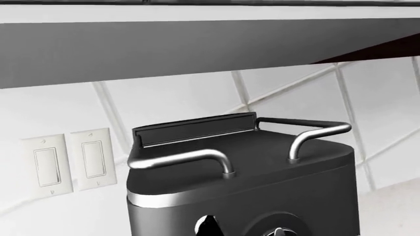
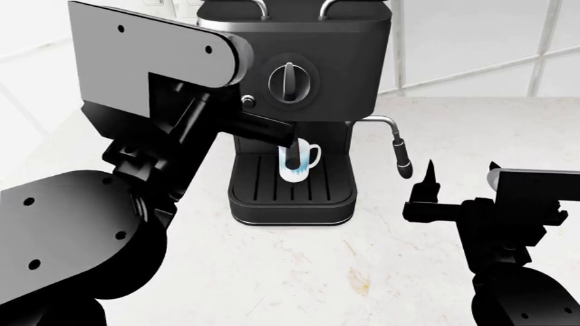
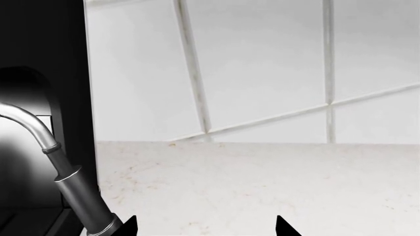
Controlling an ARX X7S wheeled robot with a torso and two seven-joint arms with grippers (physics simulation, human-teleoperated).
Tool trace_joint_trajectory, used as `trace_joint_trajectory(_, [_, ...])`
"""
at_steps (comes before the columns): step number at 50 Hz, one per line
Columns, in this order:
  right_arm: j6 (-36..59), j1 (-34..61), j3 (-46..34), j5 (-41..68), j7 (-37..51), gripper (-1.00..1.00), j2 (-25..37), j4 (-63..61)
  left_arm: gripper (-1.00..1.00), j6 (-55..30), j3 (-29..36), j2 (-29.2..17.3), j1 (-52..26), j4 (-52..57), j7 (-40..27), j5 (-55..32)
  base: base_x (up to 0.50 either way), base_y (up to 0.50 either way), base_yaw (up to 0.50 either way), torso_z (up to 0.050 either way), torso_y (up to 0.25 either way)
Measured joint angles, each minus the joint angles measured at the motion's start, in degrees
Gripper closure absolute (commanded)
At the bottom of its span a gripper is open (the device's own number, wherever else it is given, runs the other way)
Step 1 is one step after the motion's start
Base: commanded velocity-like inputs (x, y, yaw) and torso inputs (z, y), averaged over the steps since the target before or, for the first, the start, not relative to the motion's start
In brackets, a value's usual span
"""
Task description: Press the button on the coffee machine to serve coffee.
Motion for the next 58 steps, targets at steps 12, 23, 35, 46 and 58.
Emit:
trace_joint_trajectory(12, [-0.5, -0.3, 0.2, 0.3, 0.2, -1.0, -0.1, -0.3, -1.0, 1.0, -3.5, -3.7, 1.7, 1.3, -0.9, -0.9, 0.0, 0.0, 0.0, 0.0, 0.0])
trace_joint_trajectory(23, [-1.2, -1.4, 1.1, 0.8, 0.6, -1.0, -0.2, -1.2, -1.0, 7.4, -5.6, -10.0, 10.9, 0.0, 3.7, 6.8, 0.0, 0.0, 0.0, 0.0, 0.0])
trace_joint_trajectory(35, [-1.1, -2.2, 1.7, 1.0, 1.2, -1.0, -0.1, -2.0, -1.0, 13.2, -5.4, -15.2, 21.0, -3.1, 8.0, 14.2, 0.0, 0.0, 0.0, 0.0, 0.0])
trace_joint_trajectory(46, [-0.1, -3.0, 2.4, 1.3, 1.9, -1.0, 0.2, -2.6, -1.0, 16.2, -4.9, -17.1, 26.8, -6.8, 10.8, 17.1, 0.0, 0.0, 0.0, 0.0, 0.0])
trace_joint_trajectory(58, [-0.6, -4.6, 3.0, 1.5, 2.2, -1.0, 0.0, -2.1, -1.0, 19.1, -5.0, -18.0, 30.6, -10.1, 12.8, 19.0, 0.0, 0.0, 0.0, 0.0, 0.0])
